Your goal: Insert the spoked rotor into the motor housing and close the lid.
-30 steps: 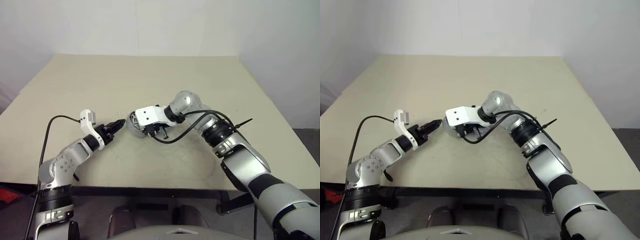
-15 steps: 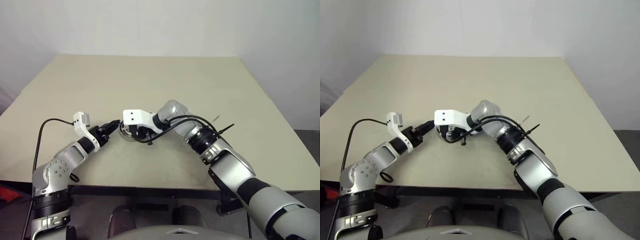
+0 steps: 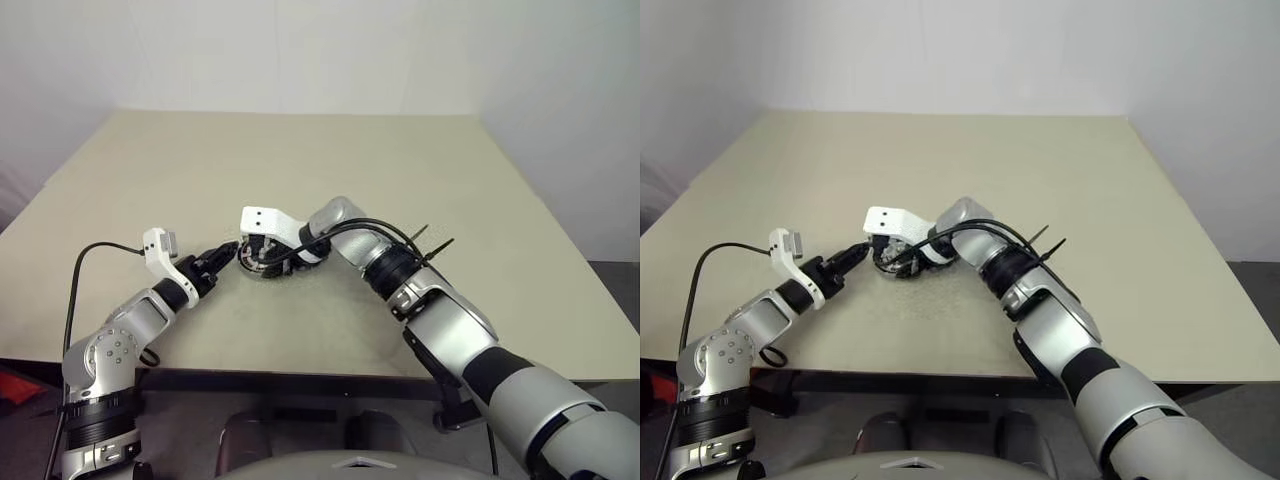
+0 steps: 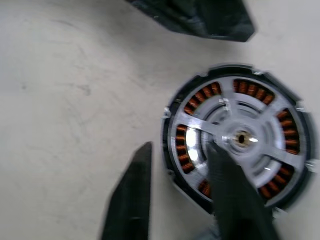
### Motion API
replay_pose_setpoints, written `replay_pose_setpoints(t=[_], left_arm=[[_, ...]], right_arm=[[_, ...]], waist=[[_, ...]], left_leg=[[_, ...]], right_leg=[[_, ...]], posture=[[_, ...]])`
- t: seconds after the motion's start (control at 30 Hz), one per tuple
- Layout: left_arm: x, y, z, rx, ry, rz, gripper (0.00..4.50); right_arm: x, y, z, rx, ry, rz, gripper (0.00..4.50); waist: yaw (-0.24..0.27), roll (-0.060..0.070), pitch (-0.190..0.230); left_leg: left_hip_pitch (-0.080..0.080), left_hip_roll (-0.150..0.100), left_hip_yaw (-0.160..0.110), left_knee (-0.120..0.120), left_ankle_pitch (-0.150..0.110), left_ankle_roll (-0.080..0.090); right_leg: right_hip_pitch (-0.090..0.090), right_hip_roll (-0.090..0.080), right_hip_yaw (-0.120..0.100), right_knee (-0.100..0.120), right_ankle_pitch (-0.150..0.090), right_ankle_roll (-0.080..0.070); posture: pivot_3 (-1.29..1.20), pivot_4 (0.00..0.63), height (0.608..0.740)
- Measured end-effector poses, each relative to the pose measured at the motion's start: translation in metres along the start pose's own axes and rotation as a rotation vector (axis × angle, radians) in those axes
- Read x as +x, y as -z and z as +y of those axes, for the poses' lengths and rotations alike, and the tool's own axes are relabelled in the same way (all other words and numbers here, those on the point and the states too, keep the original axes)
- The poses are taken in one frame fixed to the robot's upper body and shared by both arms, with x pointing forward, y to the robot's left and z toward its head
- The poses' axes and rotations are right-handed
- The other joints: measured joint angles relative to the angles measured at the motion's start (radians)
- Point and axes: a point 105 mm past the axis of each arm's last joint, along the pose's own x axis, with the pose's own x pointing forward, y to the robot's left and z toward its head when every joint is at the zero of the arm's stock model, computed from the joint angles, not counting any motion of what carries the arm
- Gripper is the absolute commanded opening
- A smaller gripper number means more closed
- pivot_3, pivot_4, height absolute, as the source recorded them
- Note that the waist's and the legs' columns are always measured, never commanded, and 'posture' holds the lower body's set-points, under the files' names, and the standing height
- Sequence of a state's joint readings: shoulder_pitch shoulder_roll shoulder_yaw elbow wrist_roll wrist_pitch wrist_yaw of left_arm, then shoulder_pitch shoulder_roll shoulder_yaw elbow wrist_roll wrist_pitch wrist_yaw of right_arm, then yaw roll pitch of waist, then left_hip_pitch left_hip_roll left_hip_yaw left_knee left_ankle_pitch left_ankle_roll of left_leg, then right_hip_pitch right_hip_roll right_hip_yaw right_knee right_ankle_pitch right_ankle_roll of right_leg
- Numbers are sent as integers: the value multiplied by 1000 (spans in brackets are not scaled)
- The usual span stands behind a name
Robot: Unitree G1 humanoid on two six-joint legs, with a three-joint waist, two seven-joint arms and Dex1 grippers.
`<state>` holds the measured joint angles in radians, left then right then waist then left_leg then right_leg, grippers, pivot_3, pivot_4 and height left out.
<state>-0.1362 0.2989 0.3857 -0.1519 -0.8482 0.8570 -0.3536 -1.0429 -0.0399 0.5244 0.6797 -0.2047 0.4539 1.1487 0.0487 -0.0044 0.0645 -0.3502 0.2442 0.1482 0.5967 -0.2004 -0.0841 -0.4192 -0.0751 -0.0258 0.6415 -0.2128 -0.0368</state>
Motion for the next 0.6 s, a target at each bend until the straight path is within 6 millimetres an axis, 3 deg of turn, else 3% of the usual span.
replay_pose_setpoints(t=[0.27,0.4,0.53,0.6], left_arm=[[2,-1,-1,0,6,1,2601],[5,1,-2,-1,18,12,2601],[6,0,-3,15,29,27,2601],[5,-2,-2,25,32,35,2601]], right_arm=[[-29,-38,6,-16,-35,-139,2222],[-50,-54,-7,-35,59,-237,2222],[-76,-38,-36,-39,236,-242,2222],[-90,-18,-52,-30,337,-212,1842]], waist=[[0,0,0],[2,0,0],[18,0,0],[24,0,0]], left_leg=[[0,0,0,-1,0,0],[0,0,0,0,0,0],[1,0,0,0,0,-1],[0,0,0,0,2,-3]], right_leg=[[0,0,0,-1,0,0],[0,0,0,-1,0,0],[0,0,0,-1,0,0],[0,0,0,-1,0,0]], posture=[[0,0,740],[0,0,740],[0,0,740],[0,0,740]])
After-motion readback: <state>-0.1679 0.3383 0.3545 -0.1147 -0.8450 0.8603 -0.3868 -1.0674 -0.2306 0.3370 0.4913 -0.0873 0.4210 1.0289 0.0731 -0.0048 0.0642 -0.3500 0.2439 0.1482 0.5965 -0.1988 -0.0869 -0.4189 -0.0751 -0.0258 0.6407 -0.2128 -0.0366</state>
